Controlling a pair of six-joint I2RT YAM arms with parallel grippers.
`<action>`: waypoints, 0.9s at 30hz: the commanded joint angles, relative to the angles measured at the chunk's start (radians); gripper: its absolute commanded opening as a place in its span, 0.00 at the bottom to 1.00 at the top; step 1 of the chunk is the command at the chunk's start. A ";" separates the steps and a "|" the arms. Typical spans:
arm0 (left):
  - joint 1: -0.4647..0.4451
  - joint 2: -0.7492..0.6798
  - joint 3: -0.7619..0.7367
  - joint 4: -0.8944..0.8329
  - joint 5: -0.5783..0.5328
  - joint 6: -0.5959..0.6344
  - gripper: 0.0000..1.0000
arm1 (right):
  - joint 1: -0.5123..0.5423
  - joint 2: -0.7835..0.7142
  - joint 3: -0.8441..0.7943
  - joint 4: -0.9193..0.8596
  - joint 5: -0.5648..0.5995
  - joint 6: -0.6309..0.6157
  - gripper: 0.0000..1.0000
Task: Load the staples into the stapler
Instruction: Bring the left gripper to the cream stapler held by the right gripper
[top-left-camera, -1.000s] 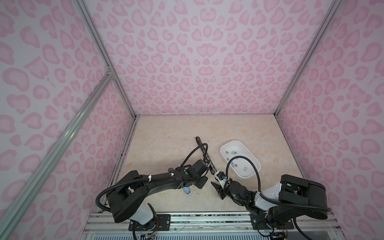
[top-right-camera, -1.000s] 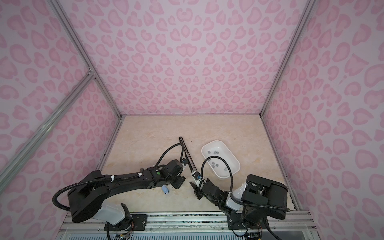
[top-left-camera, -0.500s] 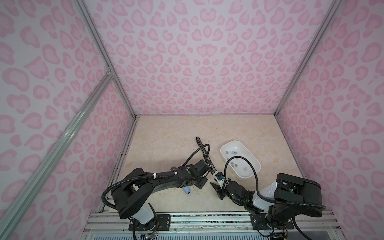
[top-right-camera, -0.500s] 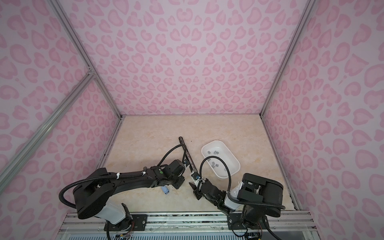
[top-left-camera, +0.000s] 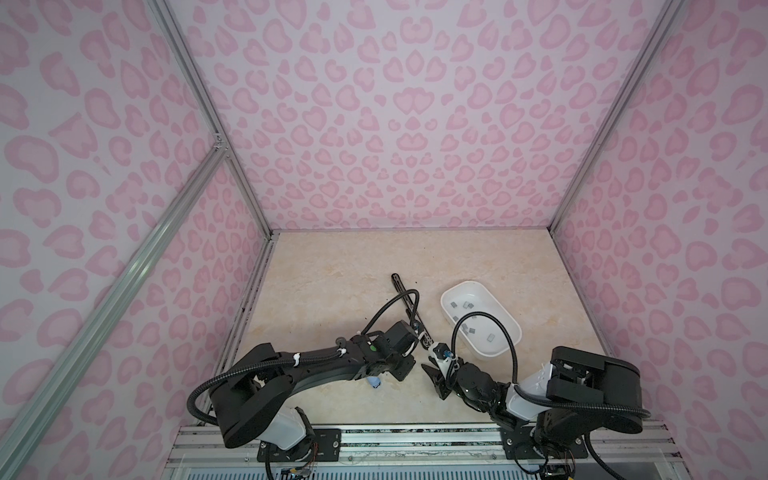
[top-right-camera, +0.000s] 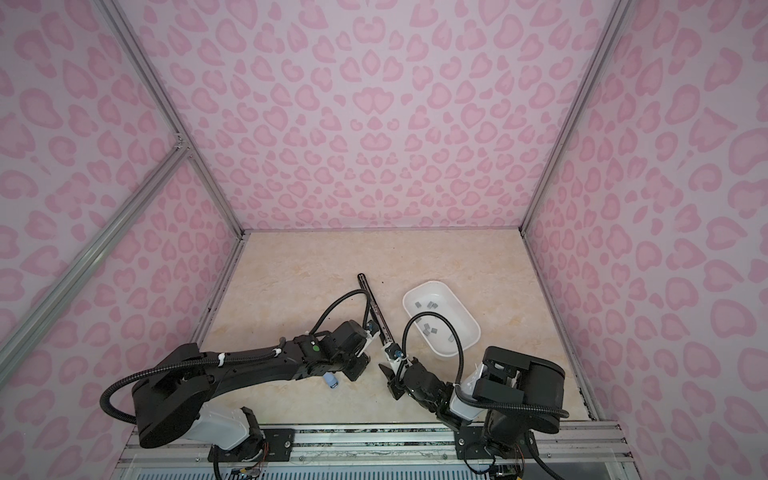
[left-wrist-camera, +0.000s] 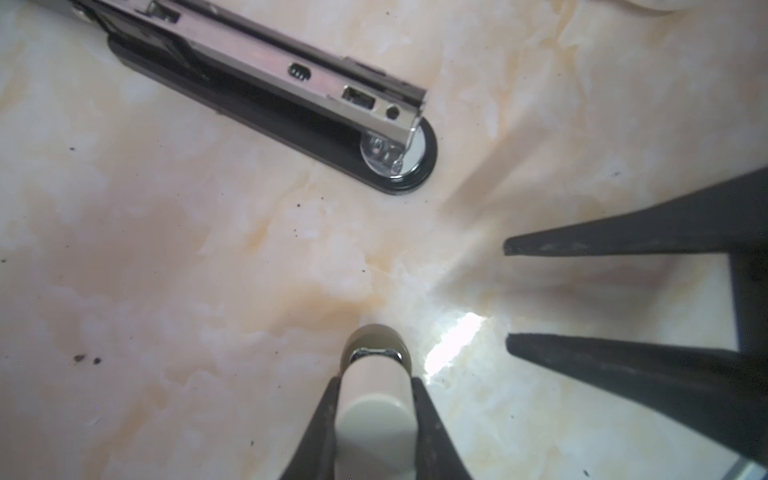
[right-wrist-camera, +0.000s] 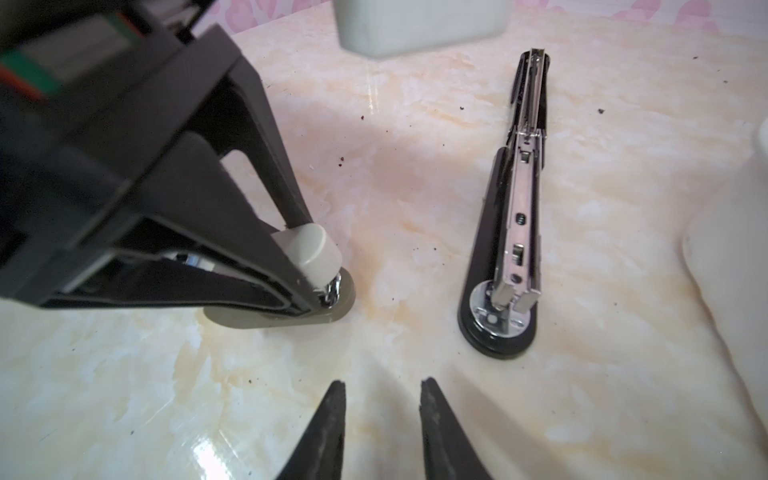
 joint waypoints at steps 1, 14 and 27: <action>-0.030 -0.015 -0.002 0.028 -0.009 0.029 0.10 | -0.003 -0.006 -0.012 0.081 0.041 0.058 0.27; -0.112 -0.018 0.011 0.035 -0.064 0.061 0.04 | -0.009 0.049 -0.028 0.197 -0.031 0.084 0.27; -0.112 -0.115 -0.038 0.091 0.052 0.077 0.04 | -0.024 0.251 -0.044 0.498 -0.086 0.136 0.26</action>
